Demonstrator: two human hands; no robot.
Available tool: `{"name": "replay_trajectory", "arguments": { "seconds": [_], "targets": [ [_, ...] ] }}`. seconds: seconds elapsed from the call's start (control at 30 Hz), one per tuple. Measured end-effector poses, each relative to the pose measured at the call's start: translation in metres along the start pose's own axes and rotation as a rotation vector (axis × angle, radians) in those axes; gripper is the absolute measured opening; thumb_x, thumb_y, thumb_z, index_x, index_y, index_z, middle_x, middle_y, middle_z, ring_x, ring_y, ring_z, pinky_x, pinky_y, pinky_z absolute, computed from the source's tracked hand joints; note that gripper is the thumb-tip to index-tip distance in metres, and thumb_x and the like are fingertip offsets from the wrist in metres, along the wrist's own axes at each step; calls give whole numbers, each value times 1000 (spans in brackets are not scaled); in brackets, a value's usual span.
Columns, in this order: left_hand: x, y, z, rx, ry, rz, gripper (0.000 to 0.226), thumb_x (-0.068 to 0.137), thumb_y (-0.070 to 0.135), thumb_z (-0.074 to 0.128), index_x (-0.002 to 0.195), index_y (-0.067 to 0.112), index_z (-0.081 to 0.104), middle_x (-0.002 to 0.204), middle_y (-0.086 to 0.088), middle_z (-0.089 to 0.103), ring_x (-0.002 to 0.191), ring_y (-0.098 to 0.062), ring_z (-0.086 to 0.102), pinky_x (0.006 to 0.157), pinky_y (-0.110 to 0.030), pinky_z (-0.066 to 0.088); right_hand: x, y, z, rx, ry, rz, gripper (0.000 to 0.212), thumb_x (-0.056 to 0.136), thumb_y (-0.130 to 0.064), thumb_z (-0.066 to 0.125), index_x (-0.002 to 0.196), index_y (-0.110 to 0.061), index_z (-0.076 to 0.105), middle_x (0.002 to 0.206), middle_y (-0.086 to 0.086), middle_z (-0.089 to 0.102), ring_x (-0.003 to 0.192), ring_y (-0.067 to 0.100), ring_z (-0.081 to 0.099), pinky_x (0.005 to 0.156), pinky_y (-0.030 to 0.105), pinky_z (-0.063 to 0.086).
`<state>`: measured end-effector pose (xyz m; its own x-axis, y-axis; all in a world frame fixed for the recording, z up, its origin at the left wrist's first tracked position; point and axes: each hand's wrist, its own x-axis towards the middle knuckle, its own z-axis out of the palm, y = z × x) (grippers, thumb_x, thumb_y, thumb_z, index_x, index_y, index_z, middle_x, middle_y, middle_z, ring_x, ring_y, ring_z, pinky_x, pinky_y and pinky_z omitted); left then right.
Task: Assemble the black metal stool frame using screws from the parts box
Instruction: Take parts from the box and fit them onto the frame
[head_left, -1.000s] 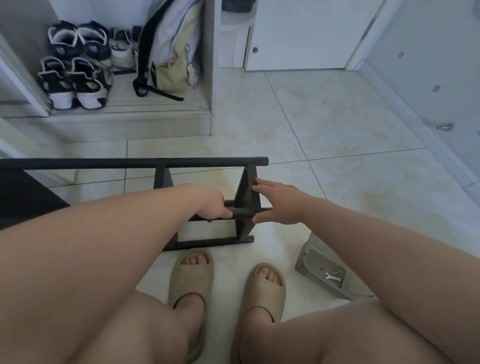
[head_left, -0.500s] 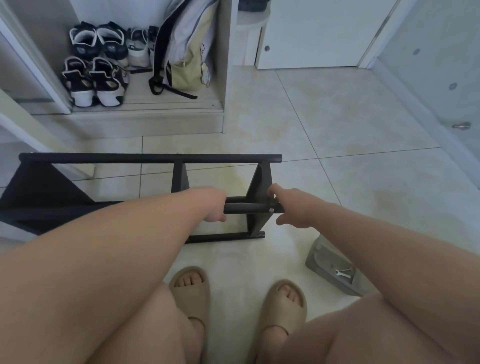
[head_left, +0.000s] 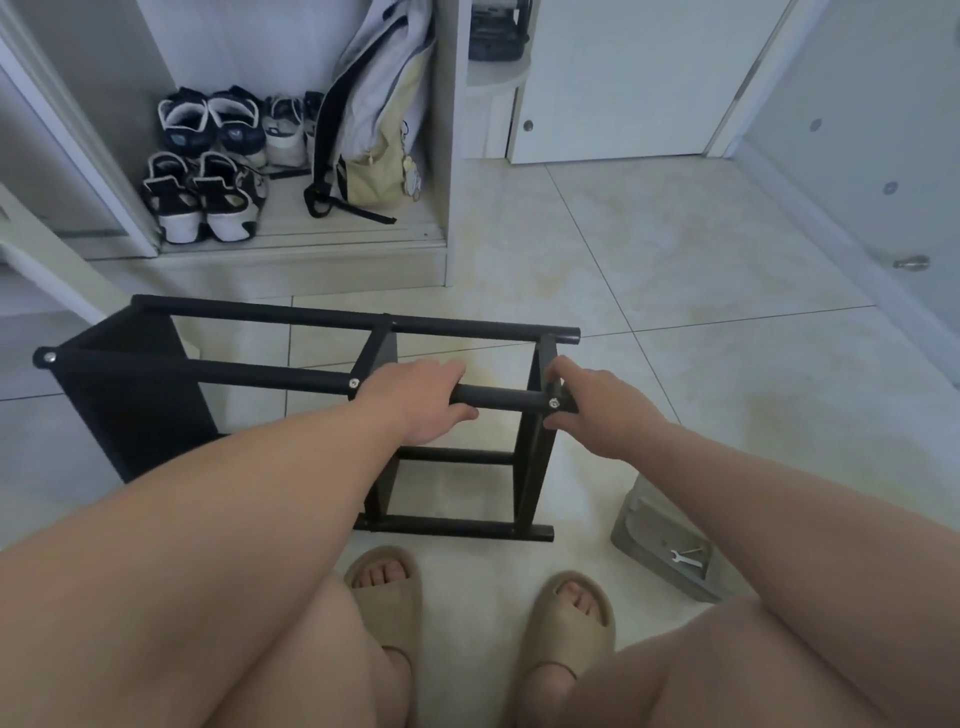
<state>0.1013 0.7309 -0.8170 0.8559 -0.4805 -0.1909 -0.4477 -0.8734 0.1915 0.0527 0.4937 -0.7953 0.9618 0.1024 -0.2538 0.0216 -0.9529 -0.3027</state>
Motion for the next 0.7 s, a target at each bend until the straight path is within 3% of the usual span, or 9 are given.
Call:
{"name": "replay_trajectory", "arguments": {
  "seconds": [0.13, 0.23, 0.37, 0.57, 0.7],
  "targets": [
    [2, 11, -6, -65, 102, 1, 35, 99, 59, 43, 78, 33, 31, 76, 13, 45, 67, -10, 46, 54, -30, 28, -2, 3, -8, 121, 200, 16, 27, 96, -21, 63, 122, -21, 54, 104, -5, 54, 107, 24, 52, 83, 42, 49],
    [7, 17, -6, -98, 123, -9, 37, 98, 60, 42, 73, 36, 31, 72, 12, 49, 63, -7, 46, 50, -27, 25, 1, 6, -11, 140, 260, 20, 33, 99, -17, 58, 132, -19, 55, 126, -5, 57, 132, 18, 38, 96, 44, 47],
    [15, 16, -3, -104, 122, -3, 37, 97, 62, 41, 72, 36, 33, 70, 12, 50, 61, -6, 46, 49, -27, 25, 10, 11, -6, 134, 280, 32, 38, 100, -16, 56, 139, -18, 55, 138, -4, 54, 140, 19, 31, 105, 44, 44],
    [32, 5, 17, -94, 64, -8, 38, 96, 63, 40, 73, 34, 33, 72, 12, 49, 63, -5, 46, 50, -29, 26, 23, 22, 17, 68, 200, 78, 30, 102, -23, 52, 132, -19, 57, 133, -4, 53, 135, 18, 34, 93, 42, 48],
    [53, 0, 33, 38, 65, -27, 25, 100, 46, 45, 89, 26, 35, 91, 1, 58, 70, -19, 49, 60, -34, 34, 44, 30, 32, -2, 190, 109, 33, 103, -24, 49, 135, -20, 53, 136, -5, 51, 138, 17, 31, 88, 37, 46]
  ]
}}
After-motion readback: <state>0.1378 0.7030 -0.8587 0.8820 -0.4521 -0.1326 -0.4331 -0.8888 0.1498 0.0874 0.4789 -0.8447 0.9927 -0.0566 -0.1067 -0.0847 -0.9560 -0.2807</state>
